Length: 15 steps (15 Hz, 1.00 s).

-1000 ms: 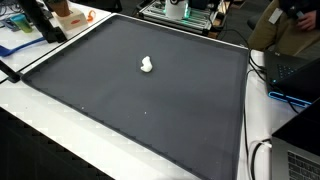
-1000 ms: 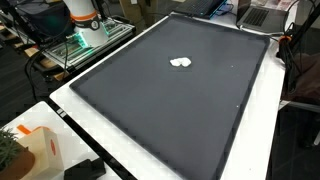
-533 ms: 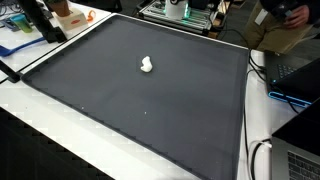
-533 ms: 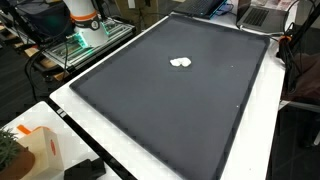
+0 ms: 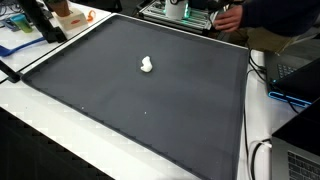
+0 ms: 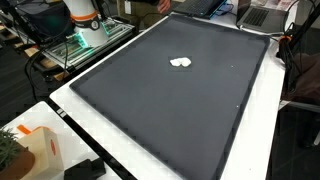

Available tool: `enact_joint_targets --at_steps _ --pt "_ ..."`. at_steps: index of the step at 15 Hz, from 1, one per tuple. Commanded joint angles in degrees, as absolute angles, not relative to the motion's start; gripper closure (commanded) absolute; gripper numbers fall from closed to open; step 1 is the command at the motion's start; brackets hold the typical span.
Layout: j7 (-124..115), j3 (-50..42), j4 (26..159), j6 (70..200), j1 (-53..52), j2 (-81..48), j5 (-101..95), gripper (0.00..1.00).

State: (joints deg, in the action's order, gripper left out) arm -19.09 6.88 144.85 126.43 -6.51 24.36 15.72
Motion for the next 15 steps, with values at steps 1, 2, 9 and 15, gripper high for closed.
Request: enact_joint_targets --at_steps 1,2,9,15 --pt "-19.91 6.67 145.8 125.28 -6.82 27.39 19.68 0.0" --pt "-20.23 6.73 145.62 125.06 -6.76 27.65 20.28 0.0" --pt "-20.35 6.18 145.22 124.93 -6.37 27.92 22.85 0.0" --pt "-20.61 6.2 145.23 124.94 -6.17 27.99 23.39 0.19"
